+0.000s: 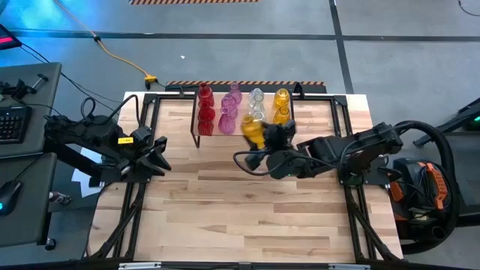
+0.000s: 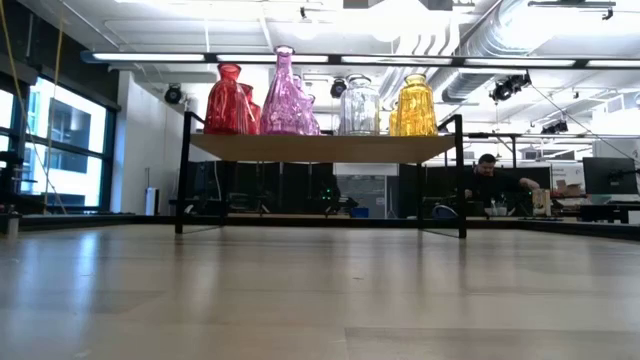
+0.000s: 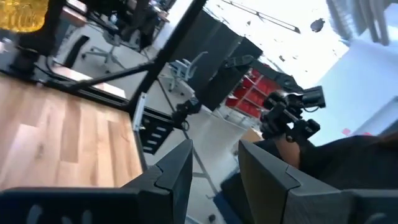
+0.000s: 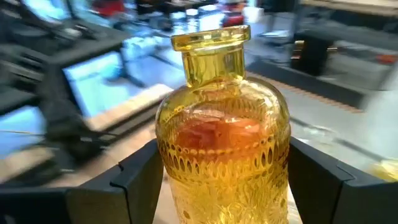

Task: Sort vases onto shelf
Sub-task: Put the yellow vase on the shelf aligned with the other yellow vases

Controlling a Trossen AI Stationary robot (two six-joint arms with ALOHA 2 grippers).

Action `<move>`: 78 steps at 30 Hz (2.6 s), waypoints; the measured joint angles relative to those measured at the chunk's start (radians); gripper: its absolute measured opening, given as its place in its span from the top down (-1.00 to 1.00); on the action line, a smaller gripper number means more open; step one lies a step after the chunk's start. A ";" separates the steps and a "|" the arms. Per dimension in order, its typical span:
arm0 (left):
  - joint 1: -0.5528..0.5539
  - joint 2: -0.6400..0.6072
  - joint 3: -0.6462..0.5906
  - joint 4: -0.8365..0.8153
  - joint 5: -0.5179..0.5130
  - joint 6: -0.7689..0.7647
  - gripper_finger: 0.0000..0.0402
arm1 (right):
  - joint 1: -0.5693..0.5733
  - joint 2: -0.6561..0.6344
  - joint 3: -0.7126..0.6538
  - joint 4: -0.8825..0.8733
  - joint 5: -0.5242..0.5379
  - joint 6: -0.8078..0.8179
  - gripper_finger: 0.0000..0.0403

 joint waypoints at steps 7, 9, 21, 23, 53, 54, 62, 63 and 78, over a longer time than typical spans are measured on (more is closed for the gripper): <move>0.000 0.000 -0.001 0.004 -0.154 0.075 0.40 | 0.013 -0.052 0.000 -0.413 0.105 0.286 -0.28; 0.000 0.000 -0.001 0.005 -0.210 0.074 0.40 | 0.012 -0.064 0.000 -0.506 0.109 0.352 -0.28; 0.000 0.000 -0.001 0.005 -0.404 0.111 0.40 | 0.010 -0.224 0.000 -0.820 0.285 0.534 -0.27; 0.000 0.000 -0.001 0.005 -0.419 0.111 0.40 | 0.010 -0.268 0.000 -0.822 0.335 0.519 -0.27; 0.000 0.000 -0.001 0.031 -0.484 0.111 0.40 | 0.034 -0.444 -0.916 0.117 0.478 0.598 -0.27; 0.000 0.000 -0.001 0.031 -0.484 0.111 0.40 | 0.034 -0.439 -0.932 0.188 0.478 0.540 -0.27; 0.000 0.000 -0.001 0.031 -0.489 0.126 0.40 | 0.011 -0.396 -0.978 0.463 0.439 0.254 -0.27; 0.000 0.000 -0.001 0.031 -0.489 0.130 0.40 | 0.011 -0.385 -0.982 0.464 0.441 0.262 -0.27; 0.000 0.000 -0.001 0.035 -0.519 0.134 0.40 | -0.009 -0.217 -0.987 0.476 0.490 0.414 -0.27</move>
